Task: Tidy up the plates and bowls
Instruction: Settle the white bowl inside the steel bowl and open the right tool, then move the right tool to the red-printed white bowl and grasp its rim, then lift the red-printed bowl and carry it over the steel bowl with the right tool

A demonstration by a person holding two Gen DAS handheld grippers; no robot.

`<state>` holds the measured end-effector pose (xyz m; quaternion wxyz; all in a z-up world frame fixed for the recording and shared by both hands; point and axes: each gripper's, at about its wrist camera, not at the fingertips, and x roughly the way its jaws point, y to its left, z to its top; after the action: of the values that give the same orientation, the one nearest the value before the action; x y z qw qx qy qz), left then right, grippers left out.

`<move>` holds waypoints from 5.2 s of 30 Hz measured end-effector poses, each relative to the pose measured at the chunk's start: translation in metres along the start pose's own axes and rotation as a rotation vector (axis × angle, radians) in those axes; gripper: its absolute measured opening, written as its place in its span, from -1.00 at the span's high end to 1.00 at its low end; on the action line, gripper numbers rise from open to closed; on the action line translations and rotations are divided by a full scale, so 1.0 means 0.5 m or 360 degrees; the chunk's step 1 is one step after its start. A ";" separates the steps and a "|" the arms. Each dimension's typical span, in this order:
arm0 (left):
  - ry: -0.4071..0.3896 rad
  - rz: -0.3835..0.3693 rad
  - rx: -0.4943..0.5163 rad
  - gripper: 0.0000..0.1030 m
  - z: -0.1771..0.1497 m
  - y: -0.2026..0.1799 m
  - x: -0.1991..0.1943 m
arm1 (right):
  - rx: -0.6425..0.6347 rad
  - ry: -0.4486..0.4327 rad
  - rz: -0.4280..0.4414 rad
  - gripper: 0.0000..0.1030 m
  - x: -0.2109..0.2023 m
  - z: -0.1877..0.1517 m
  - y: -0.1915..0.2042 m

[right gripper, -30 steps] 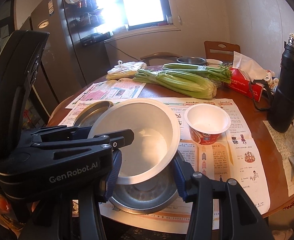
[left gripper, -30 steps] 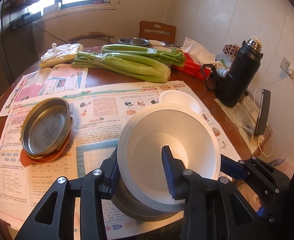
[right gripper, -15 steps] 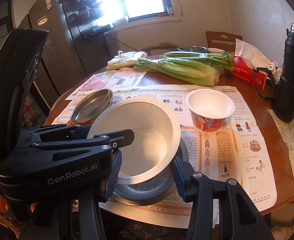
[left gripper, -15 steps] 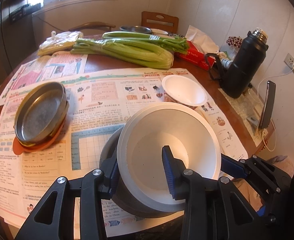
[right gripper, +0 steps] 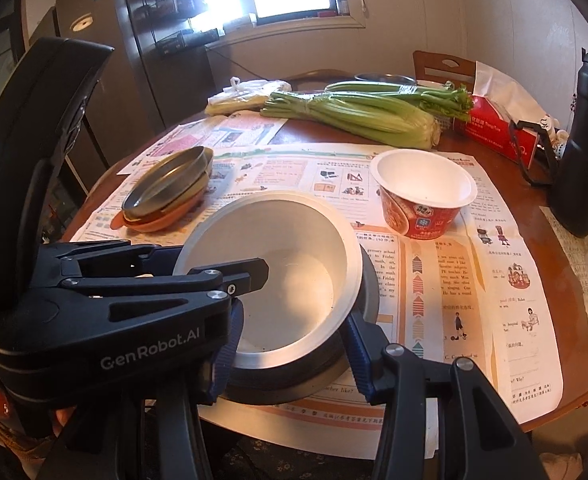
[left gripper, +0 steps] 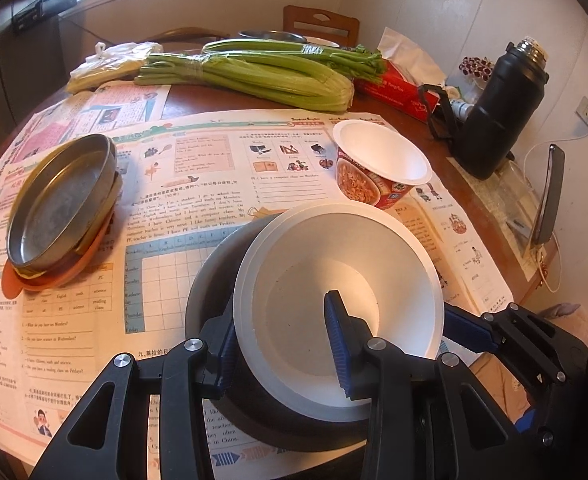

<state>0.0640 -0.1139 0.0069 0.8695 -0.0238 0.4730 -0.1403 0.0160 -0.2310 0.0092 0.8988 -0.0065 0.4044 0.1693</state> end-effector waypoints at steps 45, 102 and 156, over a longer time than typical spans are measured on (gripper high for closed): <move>-0.0008 -0.0053 0.0040 0.18 0.010 0.022 0.032 | -0.0070 0.0031 -0.0096 0.04 0.045 0.009 0.008; -0.0184 -0.0136 0.0159 -0.13 0.142 -0.025 -0.006 | 0.0336 -0.0368 -0.0269 -0.11 -0.035 0.065 -0.176; 0.0191 -0.0133 0.0168 -0.13 0.291 -0.087 0.212 | 0.0495 -0.0046 -0.0304 -0.47 0.087 0.155 -0.329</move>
<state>0.2295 -0.1970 0.0085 0.8330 0.0106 0.5149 -0.2024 0.1499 -0.3614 0.0089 0.9066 0.0968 0.4103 0.0185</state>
